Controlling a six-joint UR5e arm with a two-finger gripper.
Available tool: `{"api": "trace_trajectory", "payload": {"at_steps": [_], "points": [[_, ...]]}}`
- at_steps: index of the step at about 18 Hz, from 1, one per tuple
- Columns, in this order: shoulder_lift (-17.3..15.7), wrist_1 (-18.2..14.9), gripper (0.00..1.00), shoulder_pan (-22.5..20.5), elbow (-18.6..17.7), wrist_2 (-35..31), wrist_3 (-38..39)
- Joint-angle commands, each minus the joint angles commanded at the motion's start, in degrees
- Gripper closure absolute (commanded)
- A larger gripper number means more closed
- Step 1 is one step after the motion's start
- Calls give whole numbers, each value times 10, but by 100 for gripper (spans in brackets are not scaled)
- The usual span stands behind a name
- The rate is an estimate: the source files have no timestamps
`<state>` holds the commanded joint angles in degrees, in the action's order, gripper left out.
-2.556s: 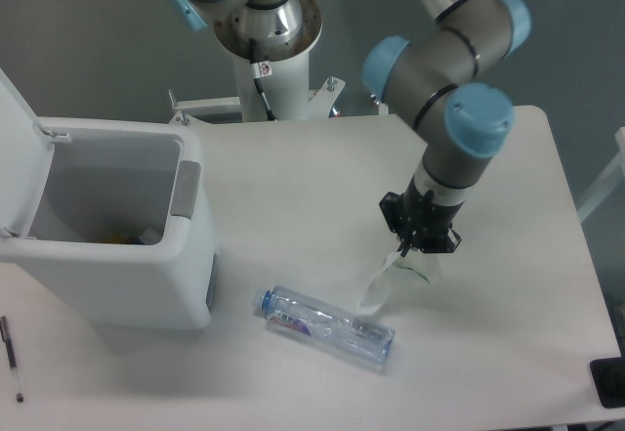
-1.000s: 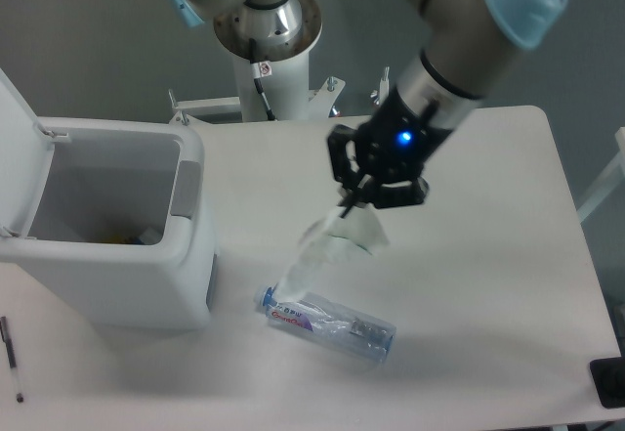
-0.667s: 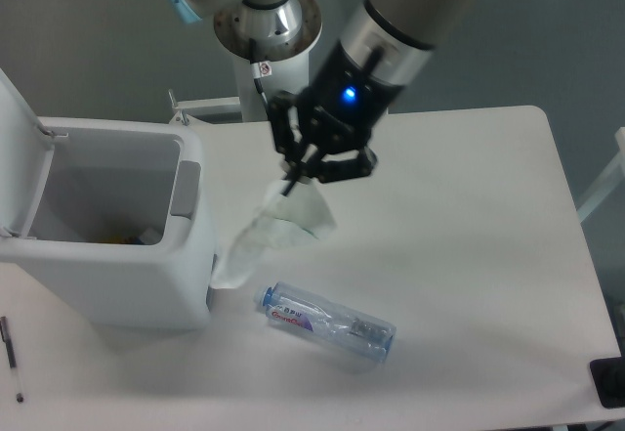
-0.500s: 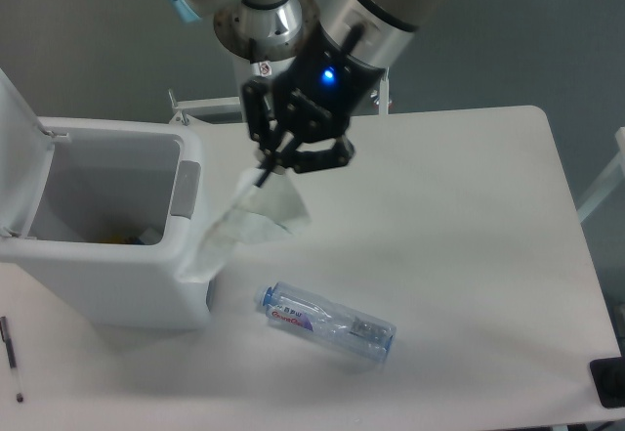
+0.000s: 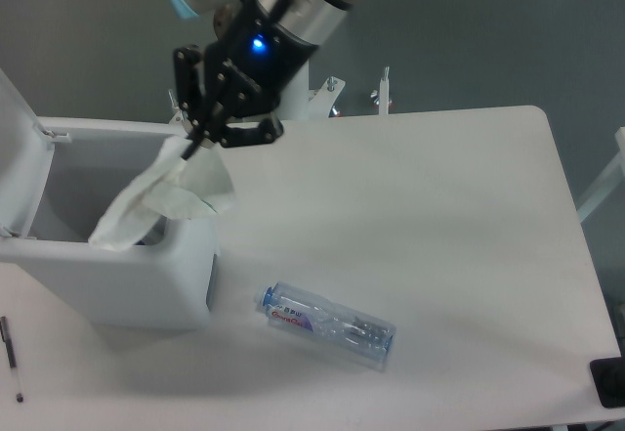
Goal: Place the trash in the trash can
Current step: 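Lift the wrapper and carry it over the open trash bin, then open the gripper to drop the wrapper into the bin, then move the open gripper over the clear water bottle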
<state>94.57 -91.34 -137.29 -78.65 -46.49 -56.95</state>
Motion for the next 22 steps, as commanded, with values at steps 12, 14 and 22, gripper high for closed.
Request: {"api": "trace_trajectory", "payload": {"at_steps": [12, 14, 22], "points": [[-4, 50, 13, 11, -23, -4, 4], [-3, 51, 10, -6, -20, -4, 3], [48, 75, 0, -61, 10, -14, 6]]}}
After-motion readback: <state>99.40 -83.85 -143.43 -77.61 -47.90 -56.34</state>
